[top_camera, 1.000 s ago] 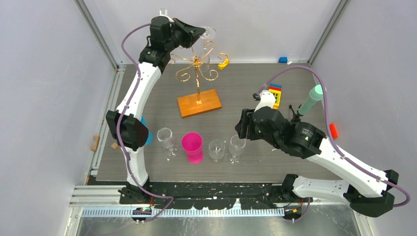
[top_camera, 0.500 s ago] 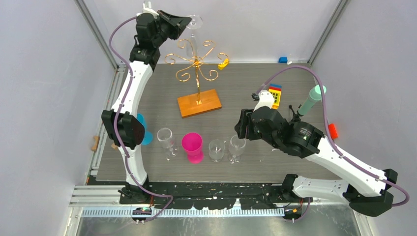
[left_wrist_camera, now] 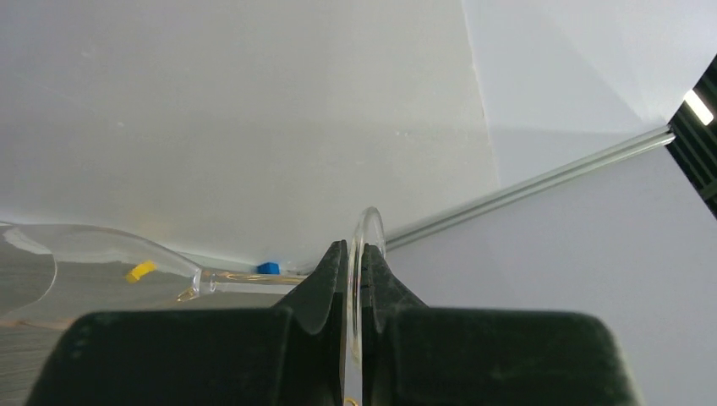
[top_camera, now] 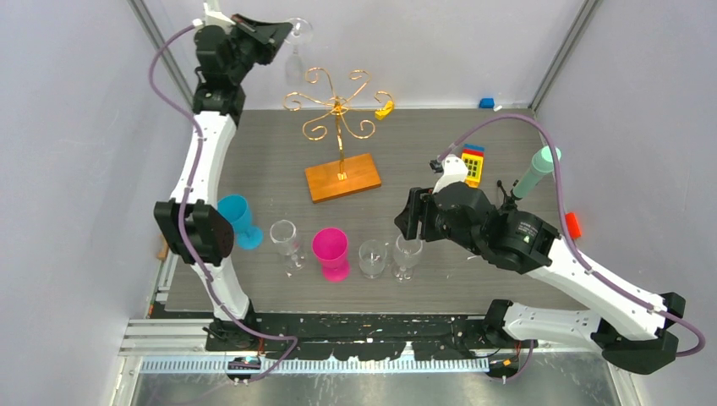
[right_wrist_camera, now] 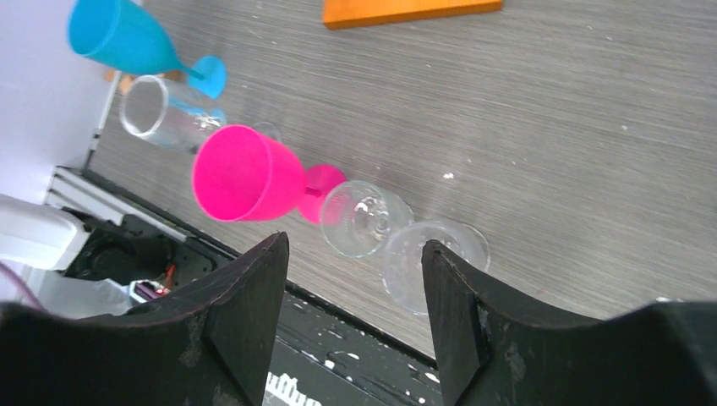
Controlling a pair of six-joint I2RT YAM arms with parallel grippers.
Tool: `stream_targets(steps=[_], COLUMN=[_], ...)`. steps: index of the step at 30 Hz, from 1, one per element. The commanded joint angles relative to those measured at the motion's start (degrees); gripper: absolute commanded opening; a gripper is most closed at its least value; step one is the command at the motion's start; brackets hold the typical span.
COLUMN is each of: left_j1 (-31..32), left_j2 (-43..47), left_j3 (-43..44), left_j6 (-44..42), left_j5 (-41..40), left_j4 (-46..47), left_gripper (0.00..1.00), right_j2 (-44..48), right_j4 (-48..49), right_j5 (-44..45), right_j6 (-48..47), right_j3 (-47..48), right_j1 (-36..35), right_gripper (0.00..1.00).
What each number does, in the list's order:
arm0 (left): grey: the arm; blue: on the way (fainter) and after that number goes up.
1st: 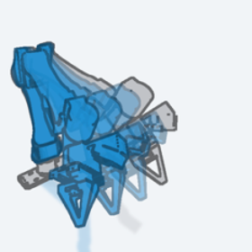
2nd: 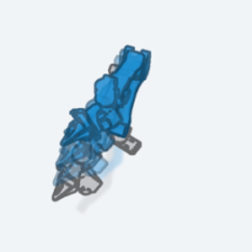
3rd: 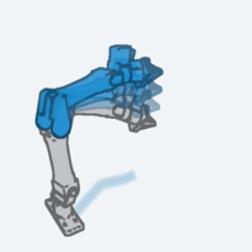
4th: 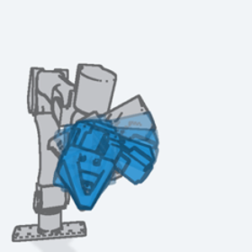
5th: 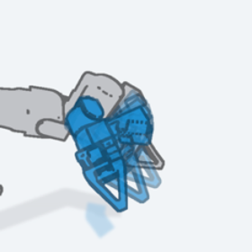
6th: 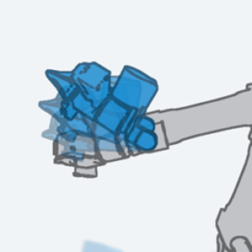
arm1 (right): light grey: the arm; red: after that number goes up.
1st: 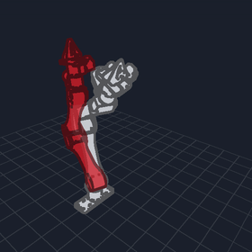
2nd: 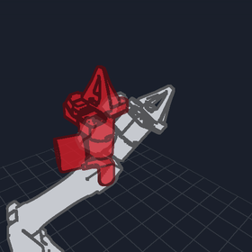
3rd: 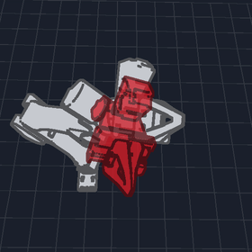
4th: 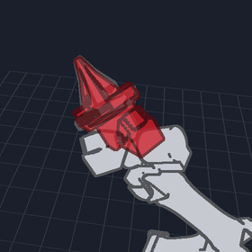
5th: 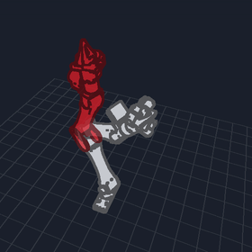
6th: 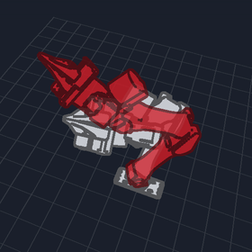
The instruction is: Take the wine glass off the wine glass rack
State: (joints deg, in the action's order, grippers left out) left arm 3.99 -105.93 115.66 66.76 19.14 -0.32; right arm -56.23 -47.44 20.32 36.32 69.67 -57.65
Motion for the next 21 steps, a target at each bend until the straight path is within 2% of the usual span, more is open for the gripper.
stream_targets(steps=[1, 4, 11, 17, 21], left_j1=[-3.67, -6.41, -7.56, -7.53, -7.45], left_j2=[11.30, 15.99, 25.96, 42.53, 50.53], left_j3=[-0.25, -1.35, -3.80, -18.99, -24.21], left_j6=[-3.13, -5.50, -10.88, -13.24, -13.34], left_j5=[2.07, 2.40, 3.53, 4.92, 7.19], left_j4=[-1.50, -8.79, -25.21, -27.98, -32.61], left_gripper=[0.00, 0.00, 0.00, 0.00, 0.00], right_j2=[3.09, 3.61, 2.76, 0.47, -3.37], right_j4=[9.57, 14.32, 25.20, 45.12, 57.50], right_j5=[-5.57, -8.54, -17.08, -21.34, -23.60], right_j6=[-2.97, -3.86, -6.67, -11.03, -12.61], right_j3=[-1.03, -1.72, -2.66, -6.44, -6.63], right_j1=[0.08, 0.08, 0.05, 0.01, 0.01], right_gripper=[0.65, 0.65, 0.65, 0.65, 0.65])
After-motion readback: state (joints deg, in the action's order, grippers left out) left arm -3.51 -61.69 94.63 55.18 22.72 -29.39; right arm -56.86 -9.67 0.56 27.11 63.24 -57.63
